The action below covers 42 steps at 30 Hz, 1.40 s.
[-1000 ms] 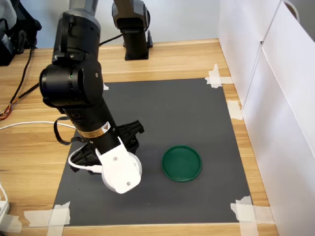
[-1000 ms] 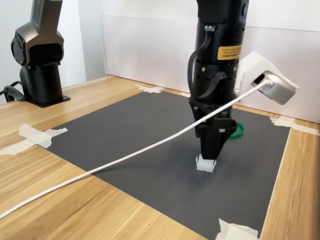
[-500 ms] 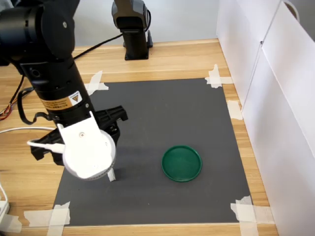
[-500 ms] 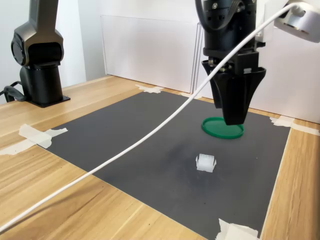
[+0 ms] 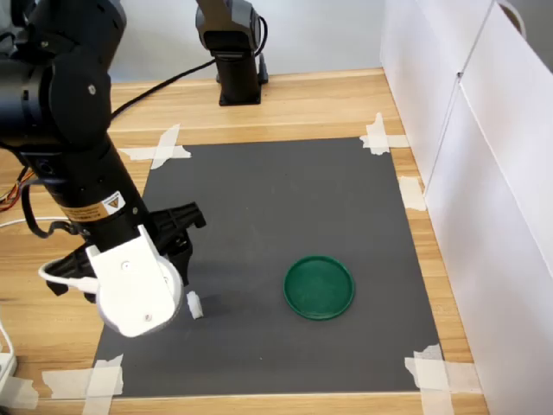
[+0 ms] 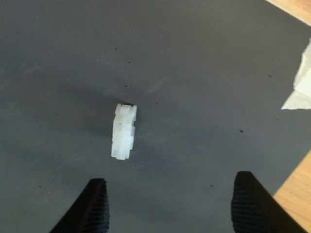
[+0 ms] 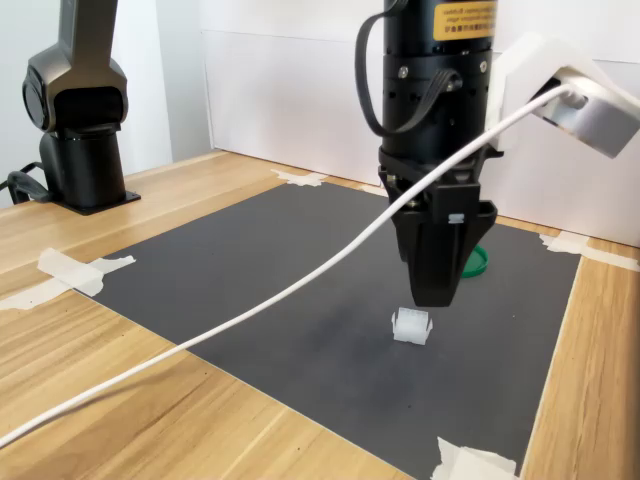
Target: Grasp a white terminal and put it in the green lid.
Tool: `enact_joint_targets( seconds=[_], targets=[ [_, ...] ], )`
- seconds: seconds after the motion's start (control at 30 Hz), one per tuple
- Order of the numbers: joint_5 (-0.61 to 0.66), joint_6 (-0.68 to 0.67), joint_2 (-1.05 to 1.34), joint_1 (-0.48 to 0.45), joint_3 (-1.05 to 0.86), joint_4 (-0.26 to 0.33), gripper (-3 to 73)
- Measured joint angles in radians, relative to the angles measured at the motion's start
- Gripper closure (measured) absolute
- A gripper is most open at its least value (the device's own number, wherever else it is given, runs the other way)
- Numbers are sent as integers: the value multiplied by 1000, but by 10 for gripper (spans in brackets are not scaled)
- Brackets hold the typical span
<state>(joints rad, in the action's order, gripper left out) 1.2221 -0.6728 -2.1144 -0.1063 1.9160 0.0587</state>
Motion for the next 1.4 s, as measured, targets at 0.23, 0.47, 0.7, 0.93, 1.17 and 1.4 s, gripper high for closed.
enact_joint_targets(
  seconds=[0.23,0.47,0.7,0.93,1.17,1.4],
  targets=[
    [-2,-9,-39,1,0,-1,84],
    [-13,-19,-78,1,0,-10,84],
    [-21,-19,-88,1,0,-12,84],
    [-13,-20,-73,1,0,-3,85],
    [-6,-31,-6,36,0,-10,85],
    [-3,24,19,89,-5,-17,85]
  ],
)
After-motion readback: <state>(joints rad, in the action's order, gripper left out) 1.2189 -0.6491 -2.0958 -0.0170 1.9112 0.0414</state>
